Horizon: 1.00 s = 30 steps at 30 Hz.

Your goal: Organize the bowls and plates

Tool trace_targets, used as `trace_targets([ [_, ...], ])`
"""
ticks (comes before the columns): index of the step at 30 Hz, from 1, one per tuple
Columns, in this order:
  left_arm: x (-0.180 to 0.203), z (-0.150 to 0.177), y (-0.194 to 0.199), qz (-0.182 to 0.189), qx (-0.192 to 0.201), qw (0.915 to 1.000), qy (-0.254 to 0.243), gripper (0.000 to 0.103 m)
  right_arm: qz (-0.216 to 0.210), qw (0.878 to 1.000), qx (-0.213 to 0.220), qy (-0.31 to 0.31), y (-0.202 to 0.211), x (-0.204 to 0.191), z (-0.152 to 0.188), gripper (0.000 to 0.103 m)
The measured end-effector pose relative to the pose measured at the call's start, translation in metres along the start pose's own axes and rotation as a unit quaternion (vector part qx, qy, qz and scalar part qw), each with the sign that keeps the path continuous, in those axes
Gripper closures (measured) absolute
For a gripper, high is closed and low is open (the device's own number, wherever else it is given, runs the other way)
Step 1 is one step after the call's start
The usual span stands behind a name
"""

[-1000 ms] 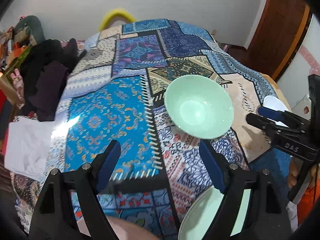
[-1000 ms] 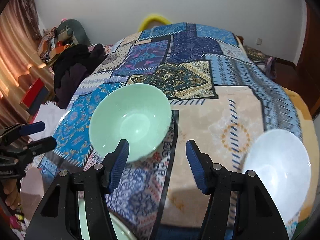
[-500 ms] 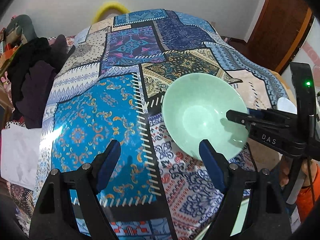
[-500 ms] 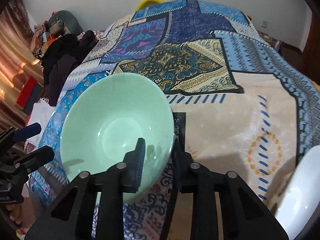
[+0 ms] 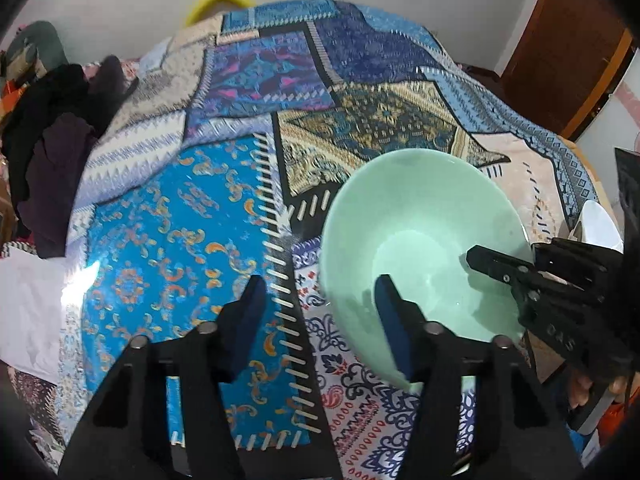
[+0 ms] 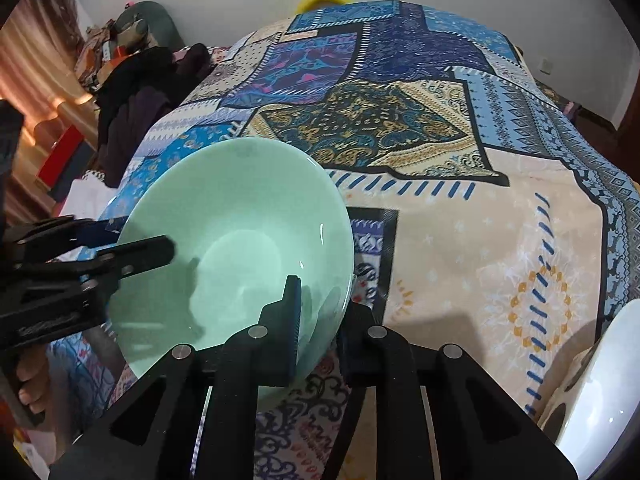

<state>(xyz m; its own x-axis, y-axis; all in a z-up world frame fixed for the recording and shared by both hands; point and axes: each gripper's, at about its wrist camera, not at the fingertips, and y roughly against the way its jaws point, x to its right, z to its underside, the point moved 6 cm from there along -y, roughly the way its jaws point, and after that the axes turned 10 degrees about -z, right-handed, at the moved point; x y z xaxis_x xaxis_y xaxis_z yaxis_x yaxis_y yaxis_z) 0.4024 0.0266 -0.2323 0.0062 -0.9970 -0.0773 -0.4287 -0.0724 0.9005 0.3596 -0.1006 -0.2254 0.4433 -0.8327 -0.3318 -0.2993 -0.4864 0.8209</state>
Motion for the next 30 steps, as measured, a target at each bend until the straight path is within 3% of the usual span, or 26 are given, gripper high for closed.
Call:
trace_targets([
  [2, 0.002, 0.002, -0.004, 0.008, -0.007, 0.9999, 0.004, 0.060, -0.004, 1.000, 0.000, 0.000, 0.000, -0.003, 0.001, 0.089],
  [4, 0.005, 0.006, -0.007, 0.019, -0.016, 0.9997, 0.001, 0.074, -0.006, 1.000, 0.000, 0.000, 0.002, -0.005, 0.003, 0.089],
  [6, 0.009, 0.010, -0.009, 0.025, -0.024, 0.9994, -0.003, 0.079, -0.004, 1.000, 0.000, 0.001, 0.003, -0.007, 0.004, 0.089],
  [18, 0.011, 0.026, 0.009, 0.032, -0.018, 0.9992, 0.014, 0.079, 0.004, 1.000, 0.009, -0.009, 0.023, -0.018, 0.015, 0.089],
  [30, 0.007, 0.040, 0.067, 0.040, 0.019, 0.9986, 0.028, 0.079, -0.003, 0.999, 0.038, 0.004, 0.065, -0.053, 0.025, 0.089],
])
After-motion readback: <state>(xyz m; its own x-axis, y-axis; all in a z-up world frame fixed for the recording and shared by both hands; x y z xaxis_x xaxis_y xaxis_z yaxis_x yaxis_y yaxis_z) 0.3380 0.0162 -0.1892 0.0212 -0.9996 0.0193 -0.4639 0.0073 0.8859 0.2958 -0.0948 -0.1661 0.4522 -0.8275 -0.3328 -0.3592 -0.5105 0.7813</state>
